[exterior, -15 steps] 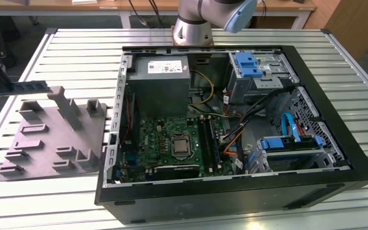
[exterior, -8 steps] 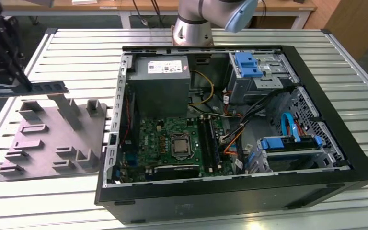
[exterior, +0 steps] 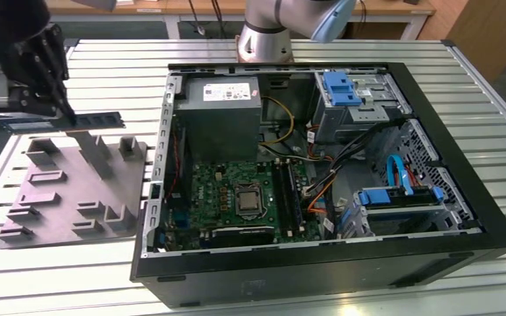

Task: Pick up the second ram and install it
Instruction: 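Pick up the second ram and move it above second insertion slot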

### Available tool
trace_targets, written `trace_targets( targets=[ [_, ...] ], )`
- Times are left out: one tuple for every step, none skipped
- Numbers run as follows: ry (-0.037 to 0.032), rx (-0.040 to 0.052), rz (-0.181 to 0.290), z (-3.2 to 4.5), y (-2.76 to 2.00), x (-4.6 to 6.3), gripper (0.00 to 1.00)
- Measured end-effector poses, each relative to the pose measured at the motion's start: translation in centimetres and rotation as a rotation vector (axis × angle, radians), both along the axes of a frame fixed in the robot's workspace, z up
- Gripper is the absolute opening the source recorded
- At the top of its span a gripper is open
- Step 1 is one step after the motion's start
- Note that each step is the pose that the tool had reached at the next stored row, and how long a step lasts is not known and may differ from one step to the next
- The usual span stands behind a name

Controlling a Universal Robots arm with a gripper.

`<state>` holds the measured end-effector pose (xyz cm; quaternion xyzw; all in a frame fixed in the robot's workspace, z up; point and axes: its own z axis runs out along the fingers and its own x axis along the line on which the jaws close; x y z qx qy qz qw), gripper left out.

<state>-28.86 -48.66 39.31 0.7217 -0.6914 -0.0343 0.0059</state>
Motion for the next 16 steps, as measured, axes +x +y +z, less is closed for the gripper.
trace_targets(
  targets=[
    [0.0003, 0.0000, 0.000, -0.01, 0.00, 0.4, 0.14],
    [0.0007, 0.0000, 0.000, -0.02, 0.00, 0.9, 0.14],
    [0.0010, 0.0001, 0.000, -0.04, 0.00, 1.4, 0.14],
    [0.0014, 0.0001, 0.000, -0.04, 0.00, 1.8, 0.14],
    [0.0020, 0.0001, 0.000, -0.04, 0.00, 2.2, 0.14],
    [0.0026, -0.0001, 0.000, -0.04, 0.00, 2.7, 0.14],
    [0.0029, 0.0000, 0.000, -0.06, 0.00, 3.2, 0.14],
    [0.0032, 0.0001, 0.000, -0.07, 0.00, 3.5, 0.14],
    [0.0036, 0.0001, 0.000, -0.08, 0.00, 3.9, 0.14],
    [0.0039, 0.0002, 0.000, -0.09, 0.00, 4.3, 0.14],
    [0.0045, 0.0000, 0.000, -0.09, 0.00, 4.7, 0.14],
    [0.0050, 0.0000, 0.000, -0.10, 0.00, 5.1, 0.14],
    [0.0053, 0.0001, 0.000, -0.11, 0.00, 5.5, 0.14],
    [0.0059, 0.0001, 0.000, -0.12, 0.00, 5.9, 0.14],
    [0.0063, 0.0001, 0.000, -0.13, 0.00, 6.3, 0.14],
    [0.0068, 0.0001, 0.000, -0.13, 0.00, 6.8, 0.14]
  ],
)
